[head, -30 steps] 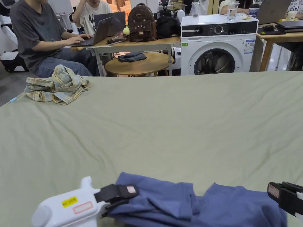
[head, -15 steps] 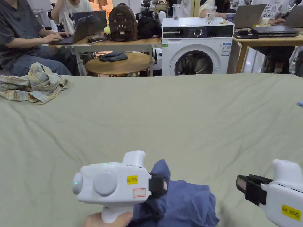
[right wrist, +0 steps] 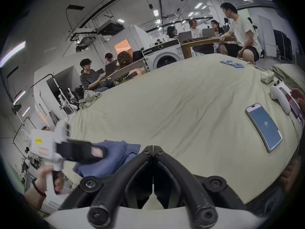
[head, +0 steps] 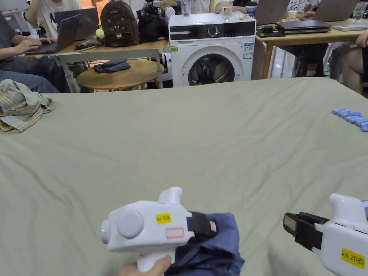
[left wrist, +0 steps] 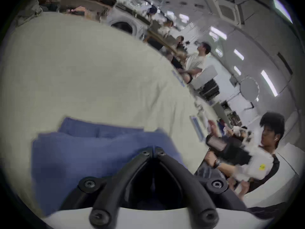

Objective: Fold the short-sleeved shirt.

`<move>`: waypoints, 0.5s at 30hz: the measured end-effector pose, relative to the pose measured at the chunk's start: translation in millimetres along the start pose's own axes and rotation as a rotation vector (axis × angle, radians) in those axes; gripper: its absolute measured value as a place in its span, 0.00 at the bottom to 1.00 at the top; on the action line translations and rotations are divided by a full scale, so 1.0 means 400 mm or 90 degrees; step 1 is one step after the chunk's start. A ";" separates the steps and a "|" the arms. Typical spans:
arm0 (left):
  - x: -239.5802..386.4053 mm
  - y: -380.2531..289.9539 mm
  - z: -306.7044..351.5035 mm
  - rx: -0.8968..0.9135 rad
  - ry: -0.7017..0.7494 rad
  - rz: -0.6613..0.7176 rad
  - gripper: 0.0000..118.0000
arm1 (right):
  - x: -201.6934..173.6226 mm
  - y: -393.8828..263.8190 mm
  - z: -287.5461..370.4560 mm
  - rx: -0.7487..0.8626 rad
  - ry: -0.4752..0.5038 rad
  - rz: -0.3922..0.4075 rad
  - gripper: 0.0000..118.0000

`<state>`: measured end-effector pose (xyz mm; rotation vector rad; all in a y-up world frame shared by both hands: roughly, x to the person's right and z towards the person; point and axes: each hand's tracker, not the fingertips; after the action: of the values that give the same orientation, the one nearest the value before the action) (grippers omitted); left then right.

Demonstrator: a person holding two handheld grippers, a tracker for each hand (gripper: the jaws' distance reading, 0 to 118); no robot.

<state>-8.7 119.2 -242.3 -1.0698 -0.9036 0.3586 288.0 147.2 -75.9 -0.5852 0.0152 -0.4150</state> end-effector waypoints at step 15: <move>0.016 -0.027 0.223 0.117 0.019 -0.051 0.50 | -0.131 -0.030 -0.203 -0.187 0.144 0.015 0.00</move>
<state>-76.3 171.6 -213.9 -0.8647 -0.8664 0.3504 224.7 115.0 -142.6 -0.8236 0.3032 -0.4581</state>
